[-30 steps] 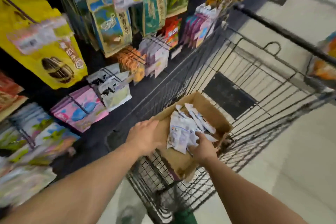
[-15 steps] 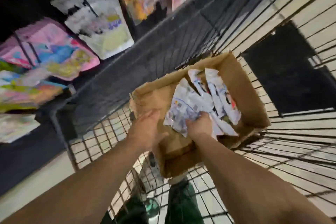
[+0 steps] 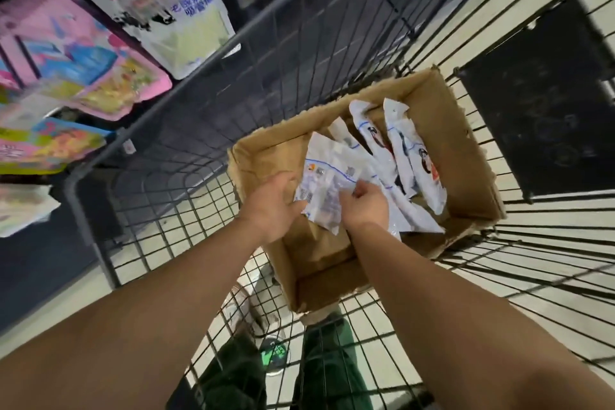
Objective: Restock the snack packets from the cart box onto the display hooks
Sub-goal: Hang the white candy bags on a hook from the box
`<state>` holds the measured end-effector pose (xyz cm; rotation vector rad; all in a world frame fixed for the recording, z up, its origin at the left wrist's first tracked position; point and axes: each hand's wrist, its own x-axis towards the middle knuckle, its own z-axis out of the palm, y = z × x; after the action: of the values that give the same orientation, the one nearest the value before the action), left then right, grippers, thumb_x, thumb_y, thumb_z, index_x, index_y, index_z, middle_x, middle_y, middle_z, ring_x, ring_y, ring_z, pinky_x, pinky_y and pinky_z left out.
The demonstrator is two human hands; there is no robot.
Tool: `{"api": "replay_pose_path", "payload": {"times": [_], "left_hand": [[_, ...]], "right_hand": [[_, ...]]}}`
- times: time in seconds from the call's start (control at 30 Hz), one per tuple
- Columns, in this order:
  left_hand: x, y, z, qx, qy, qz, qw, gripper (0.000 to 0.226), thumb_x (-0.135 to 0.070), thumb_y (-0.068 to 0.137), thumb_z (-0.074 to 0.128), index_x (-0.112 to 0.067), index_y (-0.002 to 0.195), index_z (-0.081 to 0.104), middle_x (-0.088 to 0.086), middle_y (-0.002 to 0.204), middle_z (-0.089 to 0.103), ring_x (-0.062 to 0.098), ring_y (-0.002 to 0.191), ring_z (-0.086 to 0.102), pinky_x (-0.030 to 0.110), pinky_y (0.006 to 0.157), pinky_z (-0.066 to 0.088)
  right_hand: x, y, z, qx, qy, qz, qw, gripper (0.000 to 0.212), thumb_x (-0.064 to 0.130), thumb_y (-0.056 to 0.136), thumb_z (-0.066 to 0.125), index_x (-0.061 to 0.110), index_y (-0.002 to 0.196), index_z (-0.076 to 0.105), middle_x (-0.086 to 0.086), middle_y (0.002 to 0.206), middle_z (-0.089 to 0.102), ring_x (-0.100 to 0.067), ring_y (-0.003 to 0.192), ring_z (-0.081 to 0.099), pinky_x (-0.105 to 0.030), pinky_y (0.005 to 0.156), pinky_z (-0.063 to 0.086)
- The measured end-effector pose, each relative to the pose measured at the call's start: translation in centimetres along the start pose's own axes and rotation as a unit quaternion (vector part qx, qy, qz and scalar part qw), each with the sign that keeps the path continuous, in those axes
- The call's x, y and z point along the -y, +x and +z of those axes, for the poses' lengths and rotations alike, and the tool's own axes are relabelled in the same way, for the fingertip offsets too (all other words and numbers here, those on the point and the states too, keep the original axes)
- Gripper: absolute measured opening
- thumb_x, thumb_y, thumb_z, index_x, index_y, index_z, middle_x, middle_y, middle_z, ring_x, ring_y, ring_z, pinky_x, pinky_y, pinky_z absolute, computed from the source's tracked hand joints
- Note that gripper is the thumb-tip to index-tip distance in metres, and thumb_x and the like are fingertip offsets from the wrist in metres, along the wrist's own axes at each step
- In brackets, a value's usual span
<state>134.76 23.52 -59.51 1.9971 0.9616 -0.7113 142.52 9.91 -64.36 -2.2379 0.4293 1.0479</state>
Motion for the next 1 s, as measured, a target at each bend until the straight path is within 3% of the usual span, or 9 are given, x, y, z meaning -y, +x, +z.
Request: {"api": "replay_pose_path", "payload": {"times": [0.13,0.23,0.3,0.4,0.47,0.57,0.67,0.87,1.0], "left_hand": [[0.5,1.1,0.7,-0.008,-0.014,-0.013,1.000,0.059,-0.030,0.093,0.066,-0.023,0.147,0.041,0.003,0.140,0.056,0.022,0.126,0.053,0.022,0.091,0.038],[0.5,1.5,1.2,-0.006,-0.105,-0.027,0.994,0.057,-0.030,0.093,0.066,-0.020,0.144,0.045,0.000,0.138,0.057,0.019,0.123,0.054,0.026,0.098,0.043],[0.1,1.4,1.2,0.018,-0.184,-0.041,0.982,0.059,-0.038,0.091,0.067,-0.020,0.143,0.045,-0.007,0.132,0.054,0.016,0.120,0.053,0.025,0.093,0.044],[-0.8,1.0,1.6,0.071,-0.284,-0.077,0.953,0.074,-0.048,0.082,0.071,-0.024,0.145,0.040,-0.004,0.131,0.057,0.015,0.118,0.056,0.026,0.097,0.041],[-0.8,0.9,2.0,0.060,-0.269,-0.091,0.957,0.056,-0.038,0.087,0.071,-0.030,0.136,0.046,-0.002,0.122,0.063,0.015,0.109,0.060,0.031,0.103,0.043],[-0.2,1.2,2.6,0.007,-0.237,-0.110,0.965,0.040,-0.027,0.097,0.057,-0.013,0.134,0.056,0.009,0.129,0.063,0.028,0.116,0.060,0.041,0.103,0.047],[0.4,1.1,2.9,0.008,-0.250,-0.128,0.960,0.036,-0.028,0.101,0.052,-0.011,0.132,0.057,0.008,0.118,0.065,0.032,0.113,0.061,0.043,0.099,0.050],[0.7,1.1,3.7,0.007,-0.351,-0.150,0.924,0.023,-0.036,0.102,0.049,-0.025,0.120,0.058,0.002,0.104,0.068,0.021,0.095,0.064,0.034,0.082,0.052],[-0.2,-0.3,4.2,0.006,-0.394,-0.175,0.902,0.021,-0.037,0.101,0.050,-0.023,0.115,0.058,0.002,0.102,0.068,0.022,0.095,0.064,0.037,0.085,0.053]], "right_hand": [[1.0,1.3,1.6,-0.050,-0.030,0.031,0.998,0.016,0.051,0.083,0.060,0.044,0.096,0.066,0.005,0.113,0.065,-0.022,0.108,0.058,-0.044,0.098,0.045],[0.5,1.2,2.6,-0.090,-0.025,0.019,0.995,0.012,0.051,0.077,0.065,0.040,0.072,0.065,0.002,0.109,0.066,-0.023,0.110,0.056,-0.044,0.098,0.044],[-0.1,-0.8,2.5,-0.083,-0.055,-0.077,0.992,0.014,0.044,0.082,0.065,0.033,0.077,0.071,0.002,0.106,0.066,-0.021,0.107,0.056,-0.035,0.094,0.044],[-1.0,-4.4,2.2,0.087,-0.008,-0.172,0.981,0.012,0.021,0.088,0.064,0.015,0.085,0.074,-0.002,0.084,0.069,-0.018,0.081,0.061,-0.030,0.077,0.050],[-1.5,-5.2,2.0,0.169,-0.028,-0.199,0.965,0.012,0.016,0.087,0.063,0.013,0.090,0.074,-0.003,0.083,0.070,-0.014,0.075,0.059,-0.028,0.075,0.050],[-2.1,-3.8,0.6,0.005,-0.087,-0.206,0.975,0.021,0.025,0.084,0.061,0.022,0.102,0.070,0.005,0.096,0.066,-0.011,0.089,0.056,-0.028,0.087,0.048],[-3.1,-1.6,-1.8,-0.148,-0.099,-0.092,0.980,0.045,0.025,0.082,0.066,0.018,0.125,0.053,-0.006,0.124,0.053,-0.025,0.115,0.050,-0.037,0.098,0.039],[-4.4,-0.6,-1.6,-0.060,-0.041,-0.033,0.997,0.050,0.021,0.084,0.067,0.019,0.128,0.043,-0.003,0.131,0.055,-0.024,0.114,0.058,-0.035,0.092,0.044],[-4.0,-2.5,-0.9,0.044,-0.095,-0.129,0.986,0.045,0.021,0.088,0.060,0.022,0.132,0.050,-0.002,0.125,0.062,-0.023,0.116,0.057,-0.031,0.093,0.043]]}}
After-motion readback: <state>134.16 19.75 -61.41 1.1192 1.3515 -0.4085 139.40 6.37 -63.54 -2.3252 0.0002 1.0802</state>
